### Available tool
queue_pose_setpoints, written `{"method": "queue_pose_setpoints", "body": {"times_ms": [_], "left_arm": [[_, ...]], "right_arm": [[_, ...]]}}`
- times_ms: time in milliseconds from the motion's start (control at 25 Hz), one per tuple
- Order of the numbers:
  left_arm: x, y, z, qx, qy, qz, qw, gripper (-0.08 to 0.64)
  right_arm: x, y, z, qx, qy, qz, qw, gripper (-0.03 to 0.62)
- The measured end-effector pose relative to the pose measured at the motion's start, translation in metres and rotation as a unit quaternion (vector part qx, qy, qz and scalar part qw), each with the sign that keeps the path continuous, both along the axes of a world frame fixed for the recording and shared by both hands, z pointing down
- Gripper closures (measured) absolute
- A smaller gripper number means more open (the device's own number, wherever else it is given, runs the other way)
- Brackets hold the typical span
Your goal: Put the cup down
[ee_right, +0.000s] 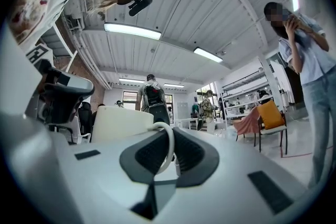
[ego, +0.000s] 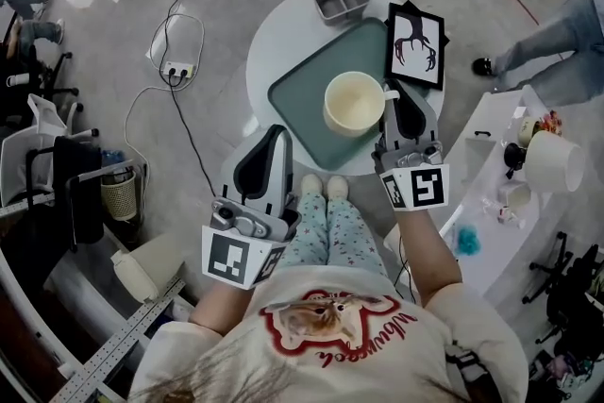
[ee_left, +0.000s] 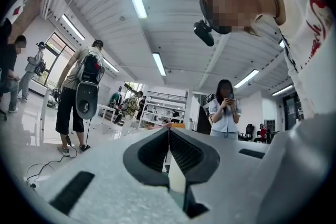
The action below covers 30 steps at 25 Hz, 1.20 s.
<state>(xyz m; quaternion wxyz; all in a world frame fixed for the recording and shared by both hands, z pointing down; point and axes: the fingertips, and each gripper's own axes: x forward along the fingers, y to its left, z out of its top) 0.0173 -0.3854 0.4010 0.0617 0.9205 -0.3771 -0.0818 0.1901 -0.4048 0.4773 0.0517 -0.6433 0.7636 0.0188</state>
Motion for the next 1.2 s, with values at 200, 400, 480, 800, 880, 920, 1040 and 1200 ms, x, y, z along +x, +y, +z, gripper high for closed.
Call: {"method": "queue_pose_setpoints", "body": {"times_ms": [200,400,480,800,880,920,1040,1200], "left_arm": [[-0.003,0.0,0.001,-0.001,0.002,-0.003,1.0,0.543],[-0.005,0.004,-0.005,-0.001,-0.001,-0.003,1.0,0.543],[-0.006,0.005,-0.006,-0.005,-0.002,-0.004,1.0,0.543],[-0.013,0.005,0.001,-0.01,-0.01,-0.013,0.9998,0.543],[-0.014,0.005,0.002,-0.011,-0.012,-0.015,0.9998,0.543],[-0.014,0.005,0.002,-0.013,-0.011,-0.016,0.9997,0.543],[-0.02,0.003,0.005,-0.01,-0.02,-0.021,0.9995,0.543],[-0.026,0.003,0.006,-0.007,-0.025,-0.028,0.9993,0.543]], "right_arm": [[-0.006,-0.012,0.022,-0.011,0.014,-0.001,1.0,0.551],[-0.011,-0.019,0.044,-0.029,0.03,-0.005,0.999,0.551],[-0.012,-0.022,0.051,-0.035,0.033,-0.005,0.999,0.551],[-0.011,-0.035,0.09,-0.075,0.045,-0.005,0.996,0.551],[-0.011,-0.038,0.099,-0.083,0.051,-0.008,0.995,0.551],[-0.01,-0.04,0.103,-0.087,0.052,-0.008,0.995,0.551],[-0.011,-0.044,0.111,-0.097,0.06,-0.01,0.993,0.551],[-0.016,-0.05,0.119,-0.105,0.074,-0.02,0.992,0.551]]}}
